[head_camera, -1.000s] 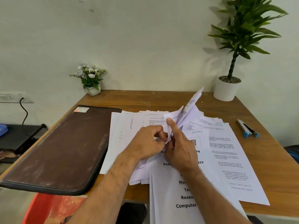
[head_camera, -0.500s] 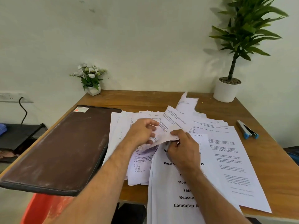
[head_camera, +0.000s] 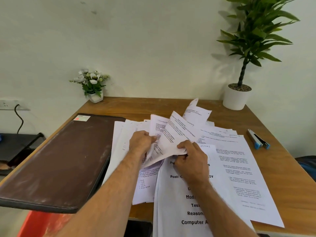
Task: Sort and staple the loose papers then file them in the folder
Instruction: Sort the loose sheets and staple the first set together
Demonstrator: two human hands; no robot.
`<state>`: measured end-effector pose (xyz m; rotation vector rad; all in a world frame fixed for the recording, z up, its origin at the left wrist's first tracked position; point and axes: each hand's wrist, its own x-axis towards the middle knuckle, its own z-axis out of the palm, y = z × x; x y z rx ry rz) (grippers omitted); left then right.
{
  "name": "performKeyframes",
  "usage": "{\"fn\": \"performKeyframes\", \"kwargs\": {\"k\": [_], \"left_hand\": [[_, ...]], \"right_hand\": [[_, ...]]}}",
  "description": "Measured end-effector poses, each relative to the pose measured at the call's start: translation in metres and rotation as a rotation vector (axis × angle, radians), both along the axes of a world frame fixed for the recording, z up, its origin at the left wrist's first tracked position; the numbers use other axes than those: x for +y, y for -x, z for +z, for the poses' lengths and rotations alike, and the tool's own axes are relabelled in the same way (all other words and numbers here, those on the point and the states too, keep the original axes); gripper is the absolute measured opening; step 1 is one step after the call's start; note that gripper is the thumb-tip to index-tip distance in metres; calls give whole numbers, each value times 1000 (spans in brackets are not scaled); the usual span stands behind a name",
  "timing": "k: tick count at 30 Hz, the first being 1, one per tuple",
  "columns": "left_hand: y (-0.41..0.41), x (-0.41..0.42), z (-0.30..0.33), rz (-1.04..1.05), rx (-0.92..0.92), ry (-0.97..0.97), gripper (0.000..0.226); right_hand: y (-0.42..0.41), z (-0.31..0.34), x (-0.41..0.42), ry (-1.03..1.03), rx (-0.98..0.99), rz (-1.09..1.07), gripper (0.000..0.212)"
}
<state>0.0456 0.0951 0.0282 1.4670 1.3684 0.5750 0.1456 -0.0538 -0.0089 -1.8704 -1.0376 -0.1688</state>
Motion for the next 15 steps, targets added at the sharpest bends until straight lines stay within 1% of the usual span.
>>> {"fn": "performKeyframes", "kwargs": {"k": [3,4,5,7,9,15], "left_hand": [[7,3,-6,43,161,-132,12],[9,2,-7,74,161,-152,10],[12,-1,-7,112,123,-154,10],[20,-7,-3,238,-53,-128,14],[31,-7,1,291,-199,-124,16],[52,-2,2,243,-272,-147,23]], "right_hand": [[-1,1,-1,-6,-6,-16,36],[-4,1,-2,-13,0,-28,37],[-7,1,-2,-24,3,-45,38],[-13,3,-4,-26,-10,-69,39],[-14,3,-4,-11,-47,-70,40],[-7,0,-4,-6,-95,-55,40]]}}
